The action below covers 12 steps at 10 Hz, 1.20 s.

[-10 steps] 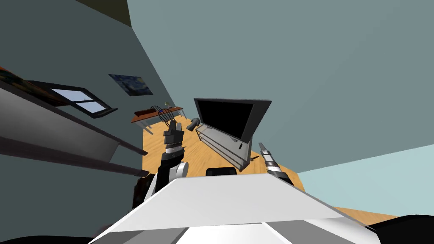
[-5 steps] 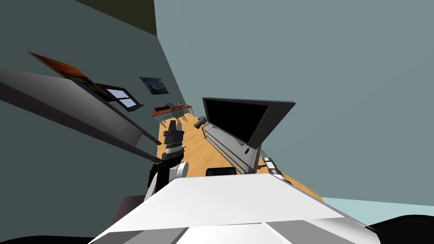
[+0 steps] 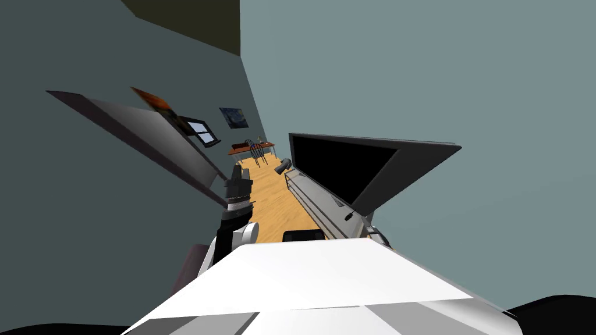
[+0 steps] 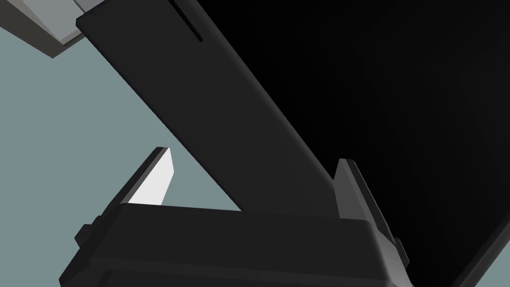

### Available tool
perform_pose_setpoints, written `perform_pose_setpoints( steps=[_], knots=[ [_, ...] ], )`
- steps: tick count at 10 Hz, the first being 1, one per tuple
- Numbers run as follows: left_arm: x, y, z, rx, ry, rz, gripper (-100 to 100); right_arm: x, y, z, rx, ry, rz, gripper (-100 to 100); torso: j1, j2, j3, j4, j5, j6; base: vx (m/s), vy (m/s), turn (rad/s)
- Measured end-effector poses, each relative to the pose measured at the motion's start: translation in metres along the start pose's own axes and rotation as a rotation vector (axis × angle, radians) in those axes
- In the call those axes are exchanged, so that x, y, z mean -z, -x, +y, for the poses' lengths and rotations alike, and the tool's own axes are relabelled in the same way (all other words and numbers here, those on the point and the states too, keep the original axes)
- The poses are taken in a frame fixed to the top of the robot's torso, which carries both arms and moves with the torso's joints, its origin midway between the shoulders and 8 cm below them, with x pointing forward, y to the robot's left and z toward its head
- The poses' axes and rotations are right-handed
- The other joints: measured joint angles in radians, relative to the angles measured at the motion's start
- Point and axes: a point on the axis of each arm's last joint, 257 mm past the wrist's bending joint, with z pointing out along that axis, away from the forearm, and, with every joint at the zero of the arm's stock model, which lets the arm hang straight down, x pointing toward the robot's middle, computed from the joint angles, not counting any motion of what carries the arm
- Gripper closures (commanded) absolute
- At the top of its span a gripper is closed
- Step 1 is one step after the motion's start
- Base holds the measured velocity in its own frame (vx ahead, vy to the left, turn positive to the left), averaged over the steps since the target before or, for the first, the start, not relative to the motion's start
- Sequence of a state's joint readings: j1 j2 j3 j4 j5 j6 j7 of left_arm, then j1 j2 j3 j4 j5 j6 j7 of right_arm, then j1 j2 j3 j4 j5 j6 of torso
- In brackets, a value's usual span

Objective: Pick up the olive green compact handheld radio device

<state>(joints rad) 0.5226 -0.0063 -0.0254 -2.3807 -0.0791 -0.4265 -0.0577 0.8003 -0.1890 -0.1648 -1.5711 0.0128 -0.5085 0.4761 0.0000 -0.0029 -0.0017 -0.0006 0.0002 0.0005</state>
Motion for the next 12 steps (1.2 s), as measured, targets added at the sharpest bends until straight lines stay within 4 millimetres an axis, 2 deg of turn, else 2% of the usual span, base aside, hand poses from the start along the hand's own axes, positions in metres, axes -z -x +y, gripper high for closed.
perform_pose_setpoints(
  steps=[3, 4, 5, 8, 12],
  knots=[
    [0.0, 0.0, 0.0, 0.0, 0.0, 0.0, 0, 0.013, -0.014, -0.035, 0.057, -0.082, 0.038, -100, 0.001, 0.0, 0.0, 0.0, 0.0, 0.001, 0.034, -0.019, 0.272],
    [0.0, 0.0, 0.0, 0.0, 0.0, 0.0, 0, 0.021, -0.02, -0.051, 0.08, -0.116, 0.055, -100, 0.0, 0.0, 0.0, 0.0, 0.0, 0.0, 0.066, -0.029, 0.477],
    [0.0, 0.0, 0.0, 0.0, 0.0, 0.0, 0, 0.028, -0.03, -0.071, 0.105, -0.158, 0.077, -100, -0.001, -0.002, -0.001, 0.0, 0.0, 0.0, 0.053, -0.034, 0.129],
    [0.0, 0.0, 0.0, 0.0, 0.0, 0.0, 0, 0.063, -0.043, -0.113, 0.179, -0.261, 0.14, -100, -0.001, -0.001, -0.001, 0.0, 0.0, 0.0, 0.046, -0.038, 0.272],
    [0.0, 0.0, 0.0, 0.0, 0.0, 0.0, 0, 0.091, -0.058, -0.154, 0.256, -0.357, 0.211, -100, 0.001, -0.001, -0.001, 0.0, 0.0, 0.001, 0.04, -0.03, 0.268]
  ],
)
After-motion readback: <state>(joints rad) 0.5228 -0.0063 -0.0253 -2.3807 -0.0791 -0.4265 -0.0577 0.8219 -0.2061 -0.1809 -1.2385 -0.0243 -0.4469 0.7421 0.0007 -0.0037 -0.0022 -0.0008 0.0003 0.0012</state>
